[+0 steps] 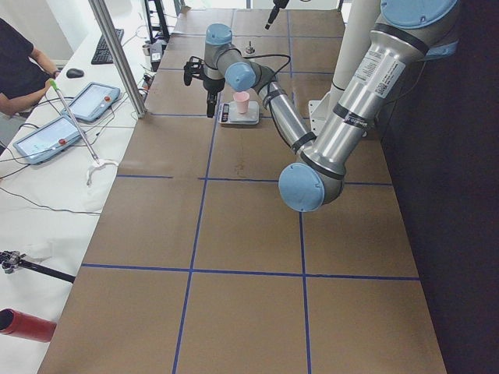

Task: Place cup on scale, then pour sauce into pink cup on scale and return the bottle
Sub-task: 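Release the cup and withdraw the left gripper while the right arm moves in, then reach the right gripper to the glass sauce bottle and grasp it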

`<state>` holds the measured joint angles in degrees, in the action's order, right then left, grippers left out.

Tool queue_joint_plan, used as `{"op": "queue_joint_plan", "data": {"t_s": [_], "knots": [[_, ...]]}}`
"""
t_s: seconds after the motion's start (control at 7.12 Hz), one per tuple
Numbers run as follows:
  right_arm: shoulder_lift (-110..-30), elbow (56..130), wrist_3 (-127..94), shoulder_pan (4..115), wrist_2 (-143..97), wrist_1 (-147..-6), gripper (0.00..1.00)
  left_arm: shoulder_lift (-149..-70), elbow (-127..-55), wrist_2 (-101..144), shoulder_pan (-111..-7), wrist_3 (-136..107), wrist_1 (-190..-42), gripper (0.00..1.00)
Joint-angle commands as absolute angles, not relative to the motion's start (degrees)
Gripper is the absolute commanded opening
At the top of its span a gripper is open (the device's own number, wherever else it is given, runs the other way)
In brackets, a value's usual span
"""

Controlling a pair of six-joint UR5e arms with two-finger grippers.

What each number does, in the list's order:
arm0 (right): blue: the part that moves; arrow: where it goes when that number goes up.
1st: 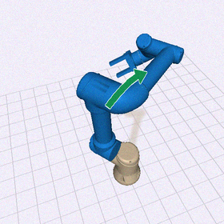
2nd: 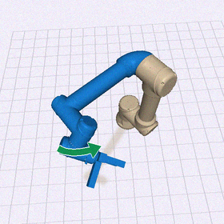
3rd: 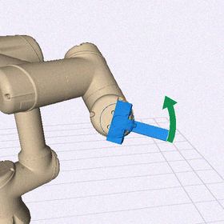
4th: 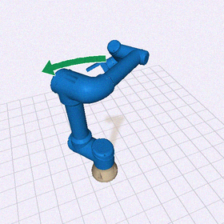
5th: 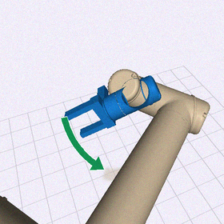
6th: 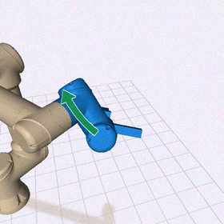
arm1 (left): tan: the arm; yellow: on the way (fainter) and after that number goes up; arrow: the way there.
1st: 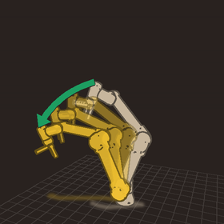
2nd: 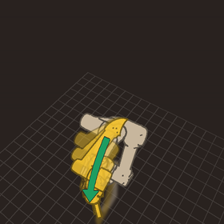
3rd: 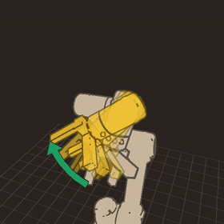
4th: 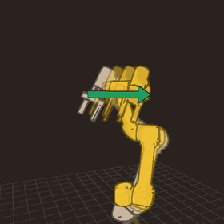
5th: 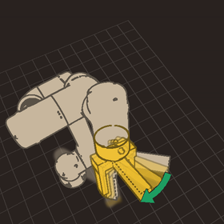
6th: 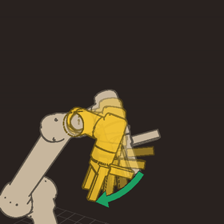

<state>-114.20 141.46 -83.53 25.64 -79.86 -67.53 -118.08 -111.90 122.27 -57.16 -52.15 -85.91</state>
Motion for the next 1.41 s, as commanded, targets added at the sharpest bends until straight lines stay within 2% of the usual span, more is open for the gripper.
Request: {"op": "queue_joint_plan", "data": {"t_s": [0.0,0.14,0.42,0.56,0.84,1.12,1.26], "knots": [[-113.6,130.4,-89.0,13.3,-62.1,-55.9,1.0,-111.3,-111.9,122.2,-59.5,-37.8,-86.1,1.0],[-113.4,126.0,-88.9,12.3,-59.0,-49.2,1.0,-107.9,-111.6,122.2,-61.6,-30.8,-86.2,1.0],[-111.3,122.7,-88.5,10.2,-51.9,-49.1,1.0,-102.5,-111.0,122.3,-65.0,-23.6,-87.9,1.0],[-109.0,120.1,-88.3,9.5,-49.5,-49.1,1.0,-99.3,-109.9,122.6,-67.7,-12.0,-90.0,1.0],[-103.9,114.6,-88.1,8.0,-44.4,-49.1,1.0,-99.7,-104.8,122.7,-69.9,-11.2,-92.7,1.0],[-102.5,112.4,-86.9,7.9,-42.5,-49.1,1.0,-98.2,-100.0,122.6,-70.1,-11.3,-108.7,1.0],[-102.0,111.8,-85.2,7.8,-41.4,-49.0,1.0,-97.4,-98.7,122.5,-70.8,-11.4,-111.2,1.0]]}}
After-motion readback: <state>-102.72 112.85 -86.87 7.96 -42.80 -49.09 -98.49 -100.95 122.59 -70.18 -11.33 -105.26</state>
